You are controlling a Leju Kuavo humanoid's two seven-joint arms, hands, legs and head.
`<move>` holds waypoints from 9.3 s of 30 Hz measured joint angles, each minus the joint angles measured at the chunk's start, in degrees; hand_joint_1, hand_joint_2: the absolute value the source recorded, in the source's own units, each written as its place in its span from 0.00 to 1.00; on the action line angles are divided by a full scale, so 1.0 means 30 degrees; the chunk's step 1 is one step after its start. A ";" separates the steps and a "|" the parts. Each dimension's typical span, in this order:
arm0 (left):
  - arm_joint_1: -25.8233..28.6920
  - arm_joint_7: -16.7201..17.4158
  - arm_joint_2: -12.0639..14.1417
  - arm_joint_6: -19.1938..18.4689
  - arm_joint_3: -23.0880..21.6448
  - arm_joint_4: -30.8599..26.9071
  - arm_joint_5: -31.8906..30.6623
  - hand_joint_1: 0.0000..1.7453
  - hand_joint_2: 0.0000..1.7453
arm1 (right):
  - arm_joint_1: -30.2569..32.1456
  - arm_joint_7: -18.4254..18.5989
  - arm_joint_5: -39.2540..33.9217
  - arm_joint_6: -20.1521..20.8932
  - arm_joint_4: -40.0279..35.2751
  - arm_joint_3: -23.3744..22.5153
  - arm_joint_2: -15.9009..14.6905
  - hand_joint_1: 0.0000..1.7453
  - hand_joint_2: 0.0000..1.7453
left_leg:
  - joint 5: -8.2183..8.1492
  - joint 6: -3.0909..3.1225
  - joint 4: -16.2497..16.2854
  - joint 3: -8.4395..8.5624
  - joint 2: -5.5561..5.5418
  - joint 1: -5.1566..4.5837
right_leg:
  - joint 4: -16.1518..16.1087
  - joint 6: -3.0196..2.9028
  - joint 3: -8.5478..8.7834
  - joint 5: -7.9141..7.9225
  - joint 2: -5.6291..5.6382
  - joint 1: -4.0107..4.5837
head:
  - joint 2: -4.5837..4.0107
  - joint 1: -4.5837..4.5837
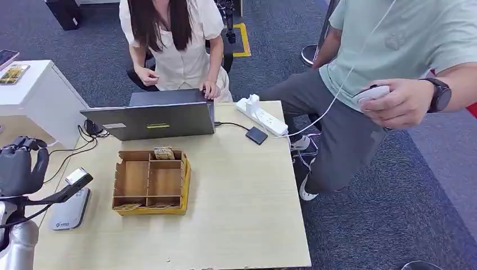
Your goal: Pass the card to the sensor for recognition and then transmit it.
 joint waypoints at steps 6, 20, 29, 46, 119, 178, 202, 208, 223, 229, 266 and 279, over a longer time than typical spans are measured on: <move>-0.0001 0.0000 -0.0007 -0.0007 0.0000 0.0000 0.0270 1.00 1.00 | -0.0001 -0.0037 0.0000 0.0000 0.0000 0.0000 0.0000 0.00 0.00 | 0.0000 0.0000 0.0000 0.0000 0.0000 0.0000 | 0.0000 0.0000 0.0000 0.0000 0.0000 0.0000 | 0.0000 0.0001; -0.0897 0.0073 -0.0939 -0.3287 0.0416 -0.0066 0.4686 1.00 1.00 | -0.0015 0.0073 0.0000 0.0000 0.0000 0.0007 0.0000 0.00 0.00 | 0.0001 0.0001 0.0001 -0.0001 -0.0016 0.0000 | -0.0001 0.0002 0.0005 0.0003 -0.0022 0.0000 | 0.0000 0.0007; -0.0228 0.0605 -0.0874 0.0340 0.1078 0.0212 -0.0674 1.00 1.00 | -0.0024 -0.0124 0.0000 -0.0007 0.0000 0.0007 0.0000 0.00 0.00 | -0.0015 -0.0003 -0.0003 0.0017 0.0045 -0.0009 | 0.0000 0.0003 0.0004 -0.0008 0.0065 -0.0010 | -0.0007 0.0000; 0.4324 0.5384 0.1224 0.4977 -0.1013 0.1887 -0.3009 1.00 1.00 | -0.0062 0.0110 0.0000 -0.0095 -0.0015 0.0066 0.0138 0.00 0.00 | -0.0028 -0.0002 -0.0006 -0.0002 0.0012 -0.0005 | -0.0003 0.0011 0.0005 -0.0018 -0.0007 -0.0008 | 0.0000 0.0008; 0.4807 0.5639 0.1355 0.5057 -0.3322 0.6251 -0.3002 1.00 1.00 | -0.0014 -0.0058 0.0000 -0.0393 -0.0066 -0.0430 0.0204 0.00 0.00 | -0.0028 -0.0002 -0.0003 0.0001 -0.0002 -0.0005 | -0.0004 0.0012 0.0009 -0.0019 -0.0011 -0.0008 | 0.0000 0.0001; 0.3464 0.6994 0.1537 0.4394 -0.3031 1.0360 -0.2951 1.00 1.00 | -0.0013 -0.0080 0.0000 -0.0430 -0.0066 -0.0685 0.0175 0.00 0.00 | -0.0006 0.0006 -0.0010 0.0068 -0.0063 -0.0009 | -0.0004 0.0013 0.0101 -0.0022 -0.0095 -0.0010 | 0.0000 0.0001; -0.0218 -0.2492 -0.4444 0.3206 0.1355 -0.0547 0.3380 1.00 1.00 | -0.0017 0.0270 0.0000 -0.0350 -0.0022 -0.0590 0.0000 0.00 0.00 | 0.0057 0.0096 0.0051 -0.0055 -0.0084 -0.0036 | -0.0011 0.0085 -0.0001 0.0058 -0.0094 -0.0038 | 0.0000 0.0044; -0.0395 -0.2499 -0.4517 0.3141 0.1355 -0.1049 0.3330 1.00 1.00 | -0.0013 0.0255 0.0000 -0.0350 -0.0022 -0.0590 0.0000 0.00 0.00 | 0.0057 0.0096 0.0050 -0.0056 -0.0082 -0.0036 | -0.0011 0.0086 -0.0002 0.0057 -0.0093 -0.0038 | 0.0000 0.0037; -0.0727 -0.1873 -0.4785 0.3265 0.1137 -0.1384 0.0745 1.00 1.00 | -0.0018 0.0269 0.0000 -0.0313 0.0000 -0.0343 0.0000 0.00 0.00 | 0.0057 0.0096 0.0052 -0.0057 -0.0079 -0.0038 | -0.0012 0.0087 -0.0006 0.0057 -0.0100 -0.0039 | -0.0007 0.0038; -0.1050 -0.1632 -0.4932 0.3294 0.0860 -0.1384 0.0379 1.00 1.00 | -0.0021 0.0277 0.0000 -0.0320 0.0000 -0.0138 -0.0007 0.00 0.00 | 0.0057 0.0096 0.0052 -0.0055 -0.0073 -0.0038 | -0.0012 0.0087 -0.0007 0.0058 -0.0081 -0.0039 | 0.0000 0.0044; -0.2336 -0.1944 -0.5596 0.0010 -0.0846 -0.2476 0.6189 0.00 1.00 | -0.0035 0.0350 0.0000 -0.0218 0.0007 -0.0117 -0.0007 0.00 0.00 | 0.0056 0.0097 0.0054 -0.0066 -0.0071 -0.0039 | -0.0012 0.0087 -0.0013 0.0060 -0.0083 -0.0040 | 0.0000 0.0037; -0.2214 -0.3571 -0.6032 -0.2245 -0.0277 -0.3344 0.9370 0.00 1.00 | -0.0017 0.0393 0.0000 -0.0117 0.0007 -0.0117 -0.0007 0.00 0.00 | 0.0055 0.0097 0.0052 -0.0072 -0.0073 -0.0040 | -0.0012 0.0088 -0.0010 0.0058 -0.0087 -0.0040 | -0.0007 0.0044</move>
